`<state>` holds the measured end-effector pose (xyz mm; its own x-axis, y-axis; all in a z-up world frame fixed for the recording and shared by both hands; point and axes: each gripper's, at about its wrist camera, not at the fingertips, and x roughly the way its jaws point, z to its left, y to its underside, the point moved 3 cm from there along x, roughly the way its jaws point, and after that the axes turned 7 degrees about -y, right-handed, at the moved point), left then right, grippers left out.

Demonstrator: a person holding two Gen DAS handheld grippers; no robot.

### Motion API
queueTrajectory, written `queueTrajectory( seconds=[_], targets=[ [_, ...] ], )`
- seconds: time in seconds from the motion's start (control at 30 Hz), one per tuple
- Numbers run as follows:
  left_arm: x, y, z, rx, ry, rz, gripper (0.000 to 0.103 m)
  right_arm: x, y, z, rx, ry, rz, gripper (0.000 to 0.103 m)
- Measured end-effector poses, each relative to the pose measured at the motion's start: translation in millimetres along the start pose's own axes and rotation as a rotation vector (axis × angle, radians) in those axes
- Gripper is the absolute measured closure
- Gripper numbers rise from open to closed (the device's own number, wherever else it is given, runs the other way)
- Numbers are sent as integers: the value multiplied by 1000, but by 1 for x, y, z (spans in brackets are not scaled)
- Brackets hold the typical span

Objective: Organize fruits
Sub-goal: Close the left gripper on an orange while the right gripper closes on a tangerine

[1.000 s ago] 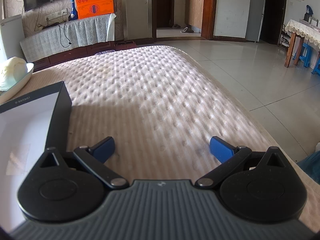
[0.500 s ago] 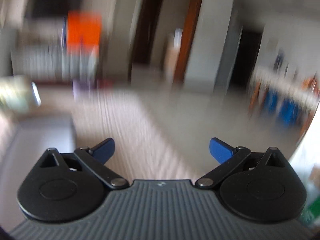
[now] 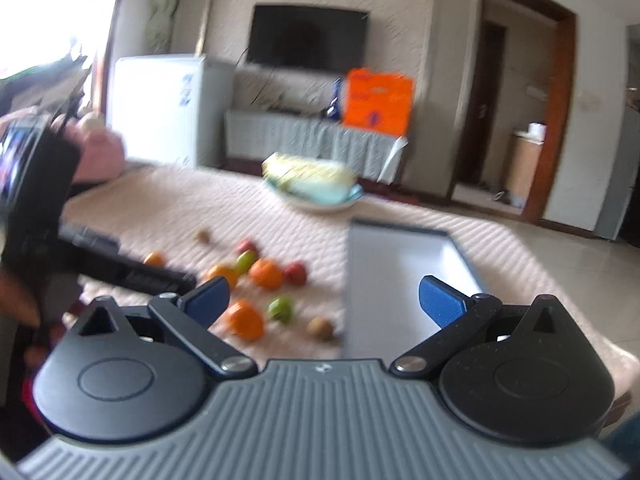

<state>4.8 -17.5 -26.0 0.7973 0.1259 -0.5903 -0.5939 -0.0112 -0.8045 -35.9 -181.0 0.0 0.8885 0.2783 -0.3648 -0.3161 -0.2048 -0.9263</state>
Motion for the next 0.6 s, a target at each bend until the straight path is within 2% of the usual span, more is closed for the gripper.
queueTrajectory(
  seconds=[0.1,0.23,0.33,0.4,0.47,0.6],
  targets=[
    [-1,0,7,-34,4,5,0,3,4,16,-25,-42,17,0],
    [-2,-1,4,-27,3,-19,0,15,5,16,119,-98,29,0],
    [0,0,2,-10,10,-22,0,20,9,13,166,-73,32,0],
    [1,0,1,-12,20,-16,0,24,10,11,183,-54,31,4],
    [2,-1,0,-13,29,-17,0,22,10,6,195,-52,40,16],
    [3,0,1,-13,32,-11,0,25,12,9,208,-72,69,20]
  ],
)
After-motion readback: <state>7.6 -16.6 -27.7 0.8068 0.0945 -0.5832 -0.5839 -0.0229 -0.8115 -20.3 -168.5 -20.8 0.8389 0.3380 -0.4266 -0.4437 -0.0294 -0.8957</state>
